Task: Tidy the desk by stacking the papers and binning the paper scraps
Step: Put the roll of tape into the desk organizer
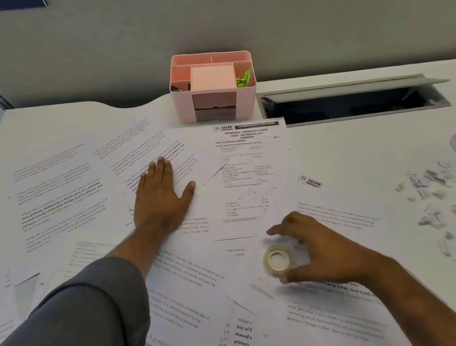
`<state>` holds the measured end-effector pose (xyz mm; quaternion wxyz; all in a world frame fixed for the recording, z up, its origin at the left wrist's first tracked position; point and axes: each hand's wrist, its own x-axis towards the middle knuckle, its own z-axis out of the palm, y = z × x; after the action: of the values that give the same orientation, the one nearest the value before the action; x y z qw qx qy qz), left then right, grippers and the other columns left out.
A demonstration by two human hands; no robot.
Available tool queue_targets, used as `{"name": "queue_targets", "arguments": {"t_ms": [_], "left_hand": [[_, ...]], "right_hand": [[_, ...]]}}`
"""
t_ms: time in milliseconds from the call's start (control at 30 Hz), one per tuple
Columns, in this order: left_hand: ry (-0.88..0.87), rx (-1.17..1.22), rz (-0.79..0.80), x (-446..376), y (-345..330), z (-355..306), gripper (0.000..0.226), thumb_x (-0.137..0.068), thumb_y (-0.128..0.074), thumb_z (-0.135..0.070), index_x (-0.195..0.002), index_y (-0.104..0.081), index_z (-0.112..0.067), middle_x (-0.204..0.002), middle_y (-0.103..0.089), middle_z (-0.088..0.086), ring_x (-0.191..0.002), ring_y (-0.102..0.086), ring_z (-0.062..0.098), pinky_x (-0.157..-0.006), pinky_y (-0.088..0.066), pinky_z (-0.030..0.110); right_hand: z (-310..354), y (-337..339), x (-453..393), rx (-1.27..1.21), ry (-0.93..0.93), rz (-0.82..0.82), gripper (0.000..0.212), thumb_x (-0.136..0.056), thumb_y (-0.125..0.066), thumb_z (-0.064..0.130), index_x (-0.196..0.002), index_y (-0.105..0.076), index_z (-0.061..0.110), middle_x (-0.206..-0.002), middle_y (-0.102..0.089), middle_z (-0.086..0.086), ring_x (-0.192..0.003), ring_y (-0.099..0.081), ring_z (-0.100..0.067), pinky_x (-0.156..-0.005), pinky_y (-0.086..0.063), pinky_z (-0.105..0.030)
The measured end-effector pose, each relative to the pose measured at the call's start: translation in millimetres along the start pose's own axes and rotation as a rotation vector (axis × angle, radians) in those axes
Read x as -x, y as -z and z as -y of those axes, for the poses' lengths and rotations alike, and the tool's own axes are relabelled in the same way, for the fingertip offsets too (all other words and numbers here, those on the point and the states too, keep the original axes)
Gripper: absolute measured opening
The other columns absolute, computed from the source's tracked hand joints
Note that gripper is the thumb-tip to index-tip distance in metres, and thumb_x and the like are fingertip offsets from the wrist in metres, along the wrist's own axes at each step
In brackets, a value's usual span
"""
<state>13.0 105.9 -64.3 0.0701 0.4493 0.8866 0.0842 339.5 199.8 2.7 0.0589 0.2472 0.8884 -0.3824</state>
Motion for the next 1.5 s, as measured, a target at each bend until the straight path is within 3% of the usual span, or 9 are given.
{"name": "queue_targets", "arguments": {"t_ms": [100, 233, 367, 600, 833, 967, 1200, 1400, 1500], "left_hand": [[0.004, 0.003, 0.001, 0.2, 0.2, -0.2, 0.084, -0.098, -0.019, -0.067, -0.161, 0.0, -0.014, -0.169, 0.0, 0.002, -0.155, 0.002, 0.018, -0.126, -0.001, 0.037], [0.002, 0.003, -0.012, 0.6, -0.7, -0.7, 0.084, -0.098, -0.021, -0.066, -0.161, -0.004, -0.013, -0.169, -0.003, 0.003, -0.156, 0.0, 0.018, -0.126, -0.002, 0.037], [-0.002, 0.006, -0.021, 0.3, -0.7, -0.5, 0.084, -0.098, -0.022, -0.066, -0.161, -0.005, -0.012, -0.169, -0.005, 0.003, -0.155, -0.002, 0.019, -0.126, -0.002, 0.036], [-0.006, 0.004, -0.026, 0.2, -1.5, 0.7, 0.084, -0.098, -0.021, -0.066, -0.161, -0.005, -0.012, -0.169, -0.003, 0.003, -0.156, -0.001, 0.019, -0.126, -0.002, 0.036], [-0.001, 0.011, -0.033, -0.3, -3.6, 0.0, 0.085, -0.097, -0.019, -0.068, -0.161, -0.004, -0.013, -0.169, -0.003, 0.002, -0.156, 0.0, 0.018, -0.127, -0.004, 0.038], [-0.004, 0.015, -0.038, -0.3, -4.4, 0.3, 0.085, -0.097, -0.019, -0.068, -0.161, -0.003, -0.014, -0.169, -0.002, 0.002, -0.155, 0.001, 0.017, -0.127, -0.004, 0.038], [-0.011, 0.029, -0.05, -0.4, -6.2, 1.8, 0.085, -0.097, -0.02, -0.068, -0.16, -0.003, -0.013, -0.169, -0.001, 0.001, -0.155, 0.002, 0.016, -0.126, -0.001, 0.036], [-0.011, 0.023, -0.061, 0.8, -6.9, 0.9, 0.085, -0.097, -0.017, -0.068, -0.16, -0.002, -0.014, -0.169, 0.001, 0.0, -0.155, 0.003, 0.015, -0.126, 0.0, 0.035], [-0.008, 0.022, -0.062, 0.2, -8.0, 1.6, 0.085, -0.097, -0.015, -0.069, -0.16, 0.001, -0.015, -0.169, 0.004, -0.001, -0.155, 0.007, 0.013, -0.126, 0.002, 0.034]], "right_hand": [[0.3, -7.0, 5.2, 0.054, 0.01, 0.037, 0.078, -0.064, -0.079, 0.054, -0.133, -0.045, 0.039, -0.116, -0.042, 0.022, -0.111, -0.043, 0.001, -0.094, -0.04, -0.022], [0.4, -12.9, 5.7, 0.059, 0.027, -0.027, 0.059, -0.07, -0.079, 0.039, -0.123, -0.054, 0.032, -0.111, -0.049, 0.016, -0.104, -0.048, -0.004, -0.09, -0.045, -0.029], [-0.4, -14.2, 1.2, 0.059, 0.052, -0.082, 0.046, -0.072, -0.077, 0.04, -0.114, -0.059, 0.029, -0.105, -0.054, 0.014, -0.098, -0.051, -0.005, -0.086, -0.047, -0.032], [3.5, 5.0, -25.4, -0.039, 0.062, -0.188, 0.053, -0.069, -0.079, 0.041, -0.117, -0.059, 0.031, -0.105, -0.052, 0.02, -0.098, -0.05, 0.002, -0.079, -0.039, -0.016], [22.2, 40.5, -79.6, -0.118, 0.125, -0.397, 0.051, -0.068, -0.086, 0.021, -0.114, -0.064, 0.015, -0.101, -0.055, 0.003, -0.084, -0.048, 0.01, -0.07, -0.037, -0.006], [36.1, 67.2, -119.6, -0.067, 0.136, -0.505, 0.054, -0.071, -0.085, 0.025, -0.119, -0.063, 0.014, -0.102, -0.052, 0.004, -0.084, -0.046, 0.016, -0.067, -0.035, -0.001], [53.7, 115.4, -195.8, -0.12, 0.135, -0.725, 0.052, -0.069, -0.085, 0.03, -0.113, -0.067, 0.012, -0.102, -0.052, 0.003, -0.087, -0.052, -0.009, -0.072, -0.041, -0.016], [56.3, 142.8, -256.1, -0.094, 0.041, -0.787, 0.047, -0.068, -0.083, 0.03, -0.109, -0.068, 0.011, -0.103, -0.05, 0.002, -0.083, -0.051, -0.01, -0.071, -0.038, -0.02], [57.8, 148.7, -280.8, -0.049, -0.035, -0.787, 0.049, -0.068, -0.084, 0.031, -0.111, -0.067, 0.014, -0.11, -0.054, -0.003, -0.09, -0.056, -0.016, -0.081, -0.046, -0.027]]}}
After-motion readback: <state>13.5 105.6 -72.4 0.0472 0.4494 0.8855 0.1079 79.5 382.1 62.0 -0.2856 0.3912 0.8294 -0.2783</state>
